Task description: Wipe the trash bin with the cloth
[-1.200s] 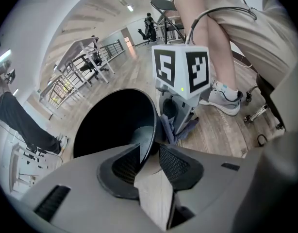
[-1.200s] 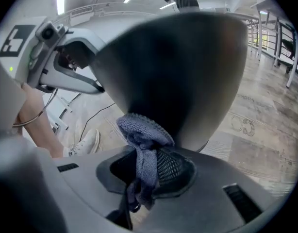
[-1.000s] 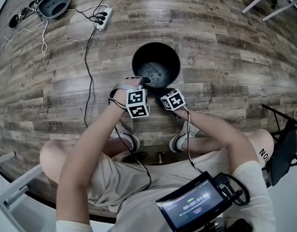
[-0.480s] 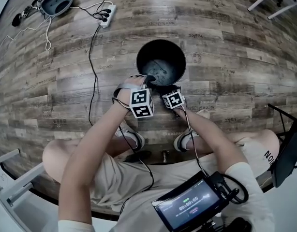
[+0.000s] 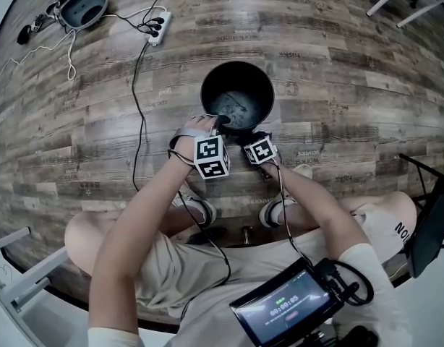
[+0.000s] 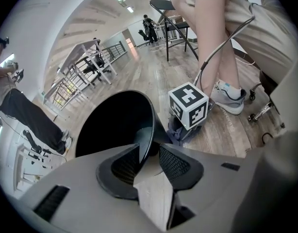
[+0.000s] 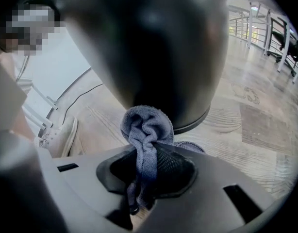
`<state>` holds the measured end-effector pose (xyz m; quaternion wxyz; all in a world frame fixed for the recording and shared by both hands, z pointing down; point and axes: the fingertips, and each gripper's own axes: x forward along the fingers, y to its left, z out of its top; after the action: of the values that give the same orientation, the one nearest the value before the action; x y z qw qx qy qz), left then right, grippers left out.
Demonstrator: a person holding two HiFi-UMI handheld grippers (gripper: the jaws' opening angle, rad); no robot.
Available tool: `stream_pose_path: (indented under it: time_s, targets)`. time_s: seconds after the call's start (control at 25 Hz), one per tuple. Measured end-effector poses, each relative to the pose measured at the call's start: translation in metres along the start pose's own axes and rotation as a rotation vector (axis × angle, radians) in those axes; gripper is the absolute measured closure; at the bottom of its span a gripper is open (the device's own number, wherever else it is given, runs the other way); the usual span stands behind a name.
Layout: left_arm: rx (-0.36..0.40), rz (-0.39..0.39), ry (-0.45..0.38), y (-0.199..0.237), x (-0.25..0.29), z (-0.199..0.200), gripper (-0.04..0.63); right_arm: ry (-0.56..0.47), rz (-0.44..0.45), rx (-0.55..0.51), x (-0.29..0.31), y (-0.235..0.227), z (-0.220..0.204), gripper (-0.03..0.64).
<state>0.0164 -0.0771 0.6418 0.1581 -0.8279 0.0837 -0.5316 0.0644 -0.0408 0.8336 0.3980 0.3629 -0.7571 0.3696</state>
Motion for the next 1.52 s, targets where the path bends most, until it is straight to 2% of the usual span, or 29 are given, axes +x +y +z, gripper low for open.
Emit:
stream_pose_path:
  time_s: [0.16,0.4,0.64,0.8,0.88,0.96,1.04,1.12,1.2,1.28,1.36,1.52]
  targets:
    - [-0.021,0.014,0.011,0.002,0.000,-0.001,0.462,0.017,0.039,-0.024,-0.015,0.020,0.004,0.537]
    - [-0.063,0.005,0.029,0.001,0.000,0.000,0.462,0.026,0.079,0.004,-0.056,0.046,0.020,0.537]
    - [-0.119,-0.005,0.067,-0.003,0.002,0.003,0.463,0.016,0.094,0.049,-0.094,0.051,0.021,0.537]
    - [-0.222,-0.012,0.085,-0.003,0.001,0.003,0.462,0.002,0.114,0.066,-0.121,0.057,0.022,0.537]
    - [-0.294,-0.022,0.057,-0.002,-0.001,0.008,0.462,-0.007,0.120,0.068,-0.134,0.058,0.026,0.537]
    - [-0.321,-0.043,0.010,-0.003,-0.005,0.016,0.462,-0.016,0.125,0.066,-0.147,0.058,0.032,0.537]
    - [-0.259,-0.071,-0.006,-0.009,-0.010,0.020,0.462,-0.028,0.130,0.063,-0.160,0.058,0.039,0.537]
    - [-0.131,-0.077,0.019,-0.015,-0.013,0.015,0.459,-0.044,0.137,0.059,-0.171,0.058,0.046,0.537]
    - [0.025,-0.054,0.082,-0.015,-0.012,-0.001,0.452,-0.062,0.154,0.058,-0.179,0.060,0.053,0.537]
    - [0.134,-0.026,0.133,-0.010,-0.010,-0.019,0.451,-0.076,0.169,0.058,-0.187,0.063,0.057,0.537]
    - [0.163,-0.014,0.131,-0.005,-0.009,-0.028,0.451,-0.085,0.176,0.060,-0.195,0.067,0.058,0.537]
    - [0.101,-0.026,0.093,-0.001,-0.005,-0.028,0.460,-0.105,0.193,0.047,-0.200,0.079,0.061,0.537]
